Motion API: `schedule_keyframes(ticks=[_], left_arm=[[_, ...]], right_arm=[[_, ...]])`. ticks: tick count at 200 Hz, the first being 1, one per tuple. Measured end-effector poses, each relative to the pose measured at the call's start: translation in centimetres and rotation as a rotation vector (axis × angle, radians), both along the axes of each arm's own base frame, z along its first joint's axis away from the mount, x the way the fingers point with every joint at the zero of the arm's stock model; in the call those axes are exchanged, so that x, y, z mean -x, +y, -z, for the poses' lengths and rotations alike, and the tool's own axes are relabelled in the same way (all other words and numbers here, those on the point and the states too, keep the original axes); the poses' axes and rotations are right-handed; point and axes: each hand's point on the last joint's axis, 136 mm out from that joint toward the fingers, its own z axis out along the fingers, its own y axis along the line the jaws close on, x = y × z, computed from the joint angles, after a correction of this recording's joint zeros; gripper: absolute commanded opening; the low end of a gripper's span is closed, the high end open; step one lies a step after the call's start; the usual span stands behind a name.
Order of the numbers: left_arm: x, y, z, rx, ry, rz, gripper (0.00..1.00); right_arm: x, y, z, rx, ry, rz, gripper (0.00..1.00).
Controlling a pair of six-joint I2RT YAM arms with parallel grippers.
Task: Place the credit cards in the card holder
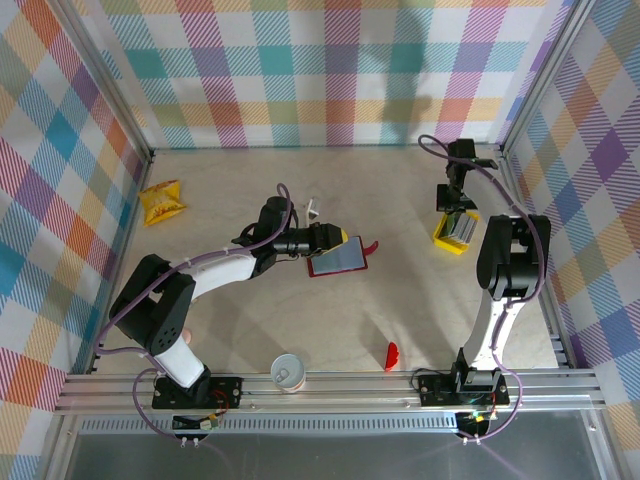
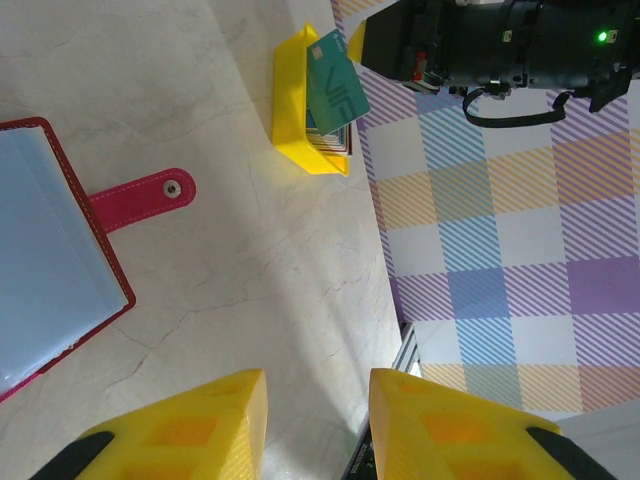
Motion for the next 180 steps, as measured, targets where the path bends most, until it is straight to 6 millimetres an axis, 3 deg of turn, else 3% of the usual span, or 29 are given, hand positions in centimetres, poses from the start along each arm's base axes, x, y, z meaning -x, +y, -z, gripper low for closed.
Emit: schedule_keyframes(ticks=[37, 71, 91, 104, 119, 142, 180], left_arm=[[0.1, -0.3, -0.2, -0.004, -0.001, 0.004, 0.32], [0.0, -1.3, -1.9, 0.012, -0.03, 0.02, 0.33], [-0.2, -1.7, -2.8, 0.025, -0.046, 0.021, 0.41], [-0.3, -1.7, -3.0, 0.032, -0.048, 0.015, 0.5], [-0.7, -1.8, -3.4, 0.043, -0.041, -0.002, 0.69], [-1.4, -2.1, -4.5, 0.093, -0.041, -0.032, 0.87], [-3.0, -2.5, -8.2, 0.263, -0.035, -0.102, 0.9]], right_arm=[[0.0, 0.4, -1.4, -0.032, -0.037, 0.017, 0.0], [0.2, 0.7, -4.1, -0.061, -0.101, 0.035, 0.0], [0.6, 1.1, -6.3, -0.093, -0.149, 0.048, 0.0], [1.2, 1.5, -8.1, -0.128, -0.191, 0.055, 0.0], [2.0, 2.5, -10.7, -0.18, -0.249, 0.053, 0.0], [3.7, 4.5, -15.6, -0.287, -0.362, 0.032, 0.0], [7.1, 9.5, -23.0, -0.558, -0.526, -0.045, 0.0]])
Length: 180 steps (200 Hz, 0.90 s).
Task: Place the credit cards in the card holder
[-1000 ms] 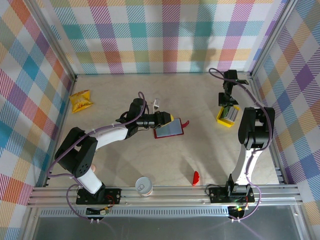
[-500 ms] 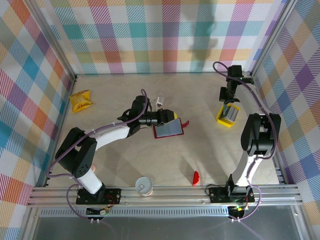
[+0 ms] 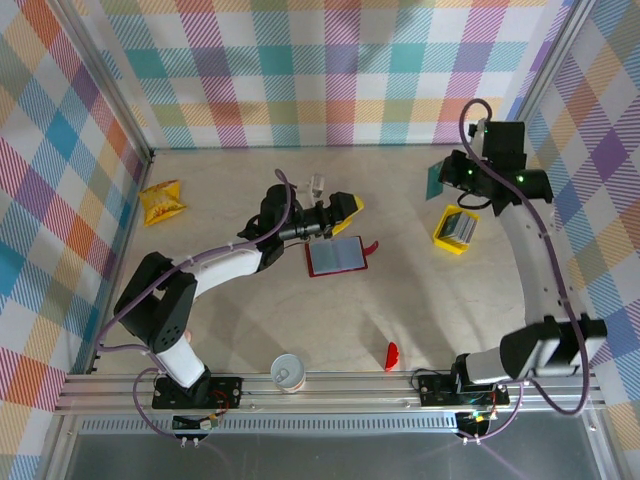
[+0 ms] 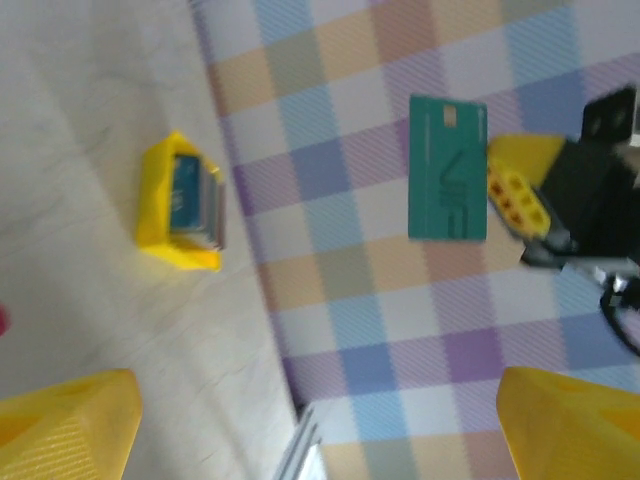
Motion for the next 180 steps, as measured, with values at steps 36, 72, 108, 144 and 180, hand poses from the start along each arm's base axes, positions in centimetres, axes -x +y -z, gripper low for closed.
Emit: schedule_keyframes(ticks=[36, 72, 108, 144, 180], left_arm=[[-1.3, -0.5, -2.4, 0.187, 0.044, -0.033, 0.81], [-1.5, -0.7, -3.7, 0.301, 0.073, -0.041, 0.67], [-1.2, -0.4, -6.2, 0.401, 0.051, -0.038, 0.57], [-0.9, -0.5, -6.9, 0.443, 0.059, -0.022, 0.48], [-0.9, -1.0, -6.1, 0.445, 0.081, -0.013, 0.41]], right_arm=[[1.7, 5.1, -2.0, -0.228, -0.024, -0.122, 0.0], [2.4, 8.9, -1.8, -0.357, 0.023, -0.198, 0.0], [2.4, 10.9, -1.8, -0.414, 0.043, -0.233, 0.0], [2.4, 11.4, -1.3, -0.441, 0.063, -0.234, 0.0], [2.2, 11.9, -1.2, -0.465, 0.07, -0.239, 0.0]])
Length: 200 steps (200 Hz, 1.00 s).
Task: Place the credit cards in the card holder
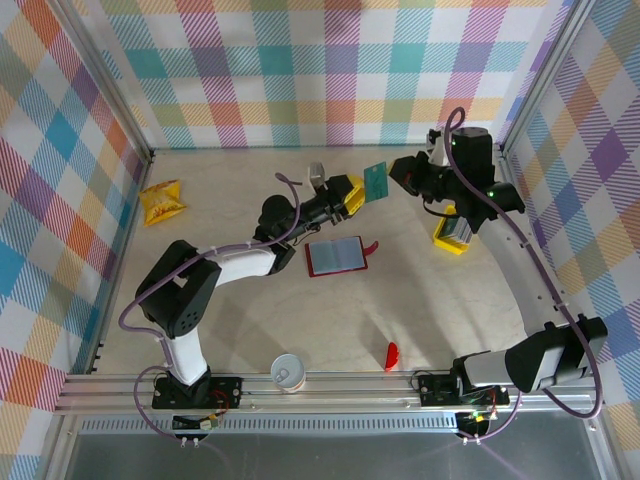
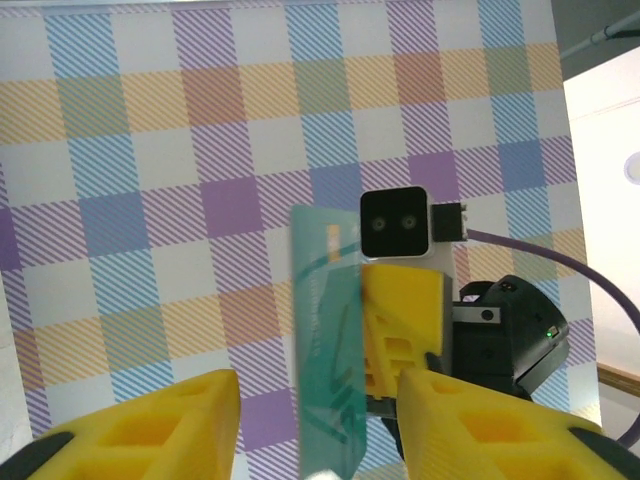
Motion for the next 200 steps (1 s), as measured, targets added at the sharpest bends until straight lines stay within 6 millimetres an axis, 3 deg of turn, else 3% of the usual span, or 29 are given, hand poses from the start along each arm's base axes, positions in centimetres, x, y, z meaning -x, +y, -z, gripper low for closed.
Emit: schedule_keyframes(ticks=[28, 42, 68, 89, 159, 200], left_arm=[[0.0, -0.4, 0.3, 0.006, 0.016, 0.013, 0.22], [0.1, -0.5, -0.1, 0.015, 0.013, 0.021, 0.0], [0.3, -0.3, -1.1, 0.044, -0.013, 0.019, 0.0], [0.4, -0.4, -1.1, 0.04, -0.017, 0.02, 0.0], [0.2, -0.5, -0.6, 0.024, -0.008, 0.017, 0.0], [0.5, -0.3, -1.2, 0.018, -0.02, 0.013, 0.0]], right_arm=[[0.0, 0.4, -0.1, -0.012, 0.0, -0.014, 0.0], [0.0, 0.6, 0.0, -0.015, 0.004, -0.022, 0.0], [-0.3, 0.6, 0.6, -0.007, 0.015, -0.023, 0.41], [0.0, 0.6, 1.4, 0.018, 0.032, -0.04, 0.52], [2.1, 1.9, 1.7, -0.01, 0.039, -0.17, 0.37], [2.8, 1.1, 0.7, -0.028, 0.015, -0.168, 0.3]])
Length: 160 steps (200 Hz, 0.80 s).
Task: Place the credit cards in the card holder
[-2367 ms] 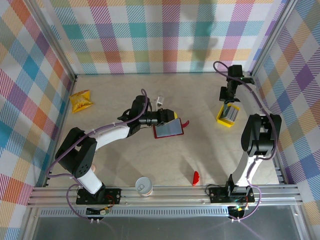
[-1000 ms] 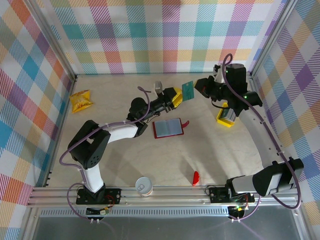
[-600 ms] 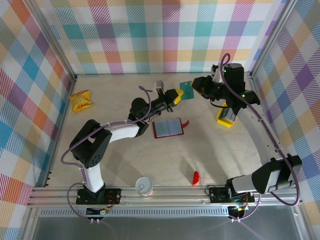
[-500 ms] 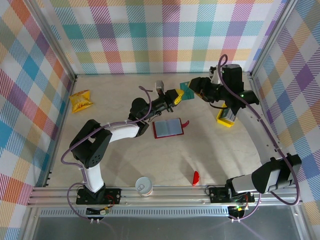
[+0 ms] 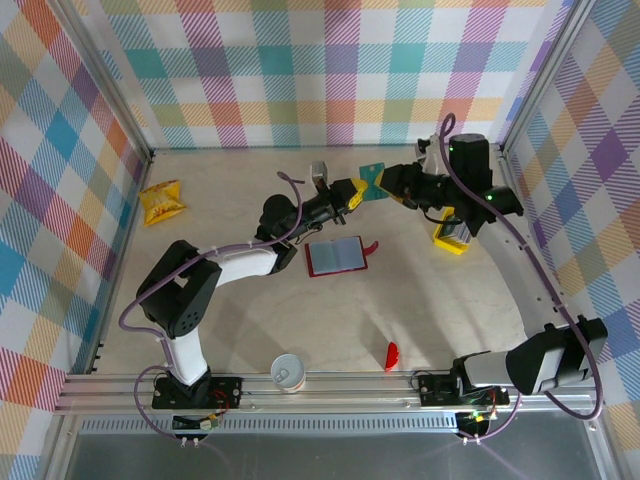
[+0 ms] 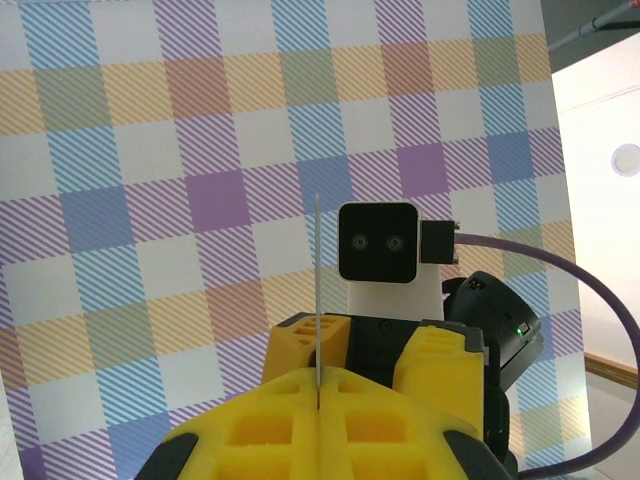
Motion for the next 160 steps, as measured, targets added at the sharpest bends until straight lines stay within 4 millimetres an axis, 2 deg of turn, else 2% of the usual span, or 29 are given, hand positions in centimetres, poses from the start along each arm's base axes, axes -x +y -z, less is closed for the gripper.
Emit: schedule_keyframes(ticks=[45, 101, 160], left_arm=[[0.2, 0.2, -0.7, 0.002, -0.018, -0.004, 0.0], [0.3, 0.0, -0.5, -0.009, -0.014, -0.002, 0.0], [0.4, 0.0, -0.7, -0.011, -0.013, -0.001, 0.0]], right_arm=[[0.5, -1.3, -0.1, -0.03, 0.004, 0.006, 0.28], [1.0, -0.7, 0.0, -0.065, 0.021, -0.033, 0.21], [1.1, -0.5, 0.0, -0.079, 0.032, -0.046, 0.04]])
